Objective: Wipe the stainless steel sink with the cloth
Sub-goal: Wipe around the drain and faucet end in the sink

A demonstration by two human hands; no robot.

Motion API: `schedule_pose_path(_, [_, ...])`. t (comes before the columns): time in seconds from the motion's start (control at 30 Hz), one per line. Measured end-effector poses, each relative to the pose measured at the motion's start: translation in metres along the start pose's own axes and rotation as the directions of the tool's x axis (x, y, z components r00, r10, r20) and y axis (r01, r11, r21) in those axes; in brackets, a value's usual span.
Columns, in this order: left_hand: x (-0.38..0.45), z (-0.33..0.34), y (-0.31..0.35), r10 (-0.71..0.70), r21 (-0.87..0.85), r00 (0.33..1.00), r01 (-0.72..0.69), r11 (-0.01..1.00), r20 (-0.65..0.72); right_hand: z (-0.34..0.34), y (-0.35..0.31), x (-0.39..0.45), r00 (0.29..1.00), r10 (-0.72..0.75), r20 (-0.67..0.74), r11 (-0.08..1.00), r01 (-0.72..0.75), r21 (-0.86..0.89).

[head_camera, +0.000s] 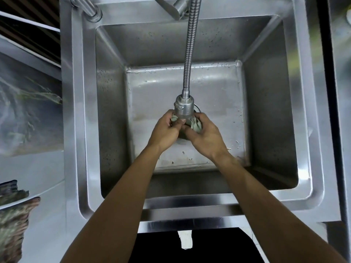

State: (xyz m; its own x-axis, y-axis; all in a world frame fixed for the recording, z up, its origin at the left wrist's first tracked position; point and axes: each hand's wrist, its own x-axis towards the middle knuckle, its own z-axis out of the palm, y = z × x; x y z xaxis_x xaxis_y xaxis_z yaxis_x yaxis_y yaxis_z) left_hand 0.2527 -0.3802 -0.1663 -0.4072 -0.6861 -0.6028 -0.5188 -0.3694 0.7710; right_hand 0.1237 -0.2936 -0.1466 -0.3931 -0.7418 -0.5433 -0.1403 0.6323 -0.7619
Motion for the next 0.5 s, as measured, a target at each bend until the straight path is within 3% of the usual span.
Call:
schedule_pose_path(0.1, [0.001,-0.003,0.002,-0.037,-0.058,0.996,0.032,0.998,-0.083,0.000,-0.004,0.008,0.999,-0.034,-0.026,0.999,0.034,-0.004])
schedule_pose_path(0.33, [-0.010,0.001,-0.001,-0.042,-0.093,0.996,0.034,0.995,-0.079,-0.012,0.001,0.008,0.973,-0.009,0.229,1.000,0.008,0.006])
schedule_pose_path(0.5, [-0.019,0.023,0.001,-0.008,-0.061,0.996,0.003,0.998,-0.088,-0.014,0.006,0.005,0.990,-0.095,0.101,0.974,0.114,-0.198])
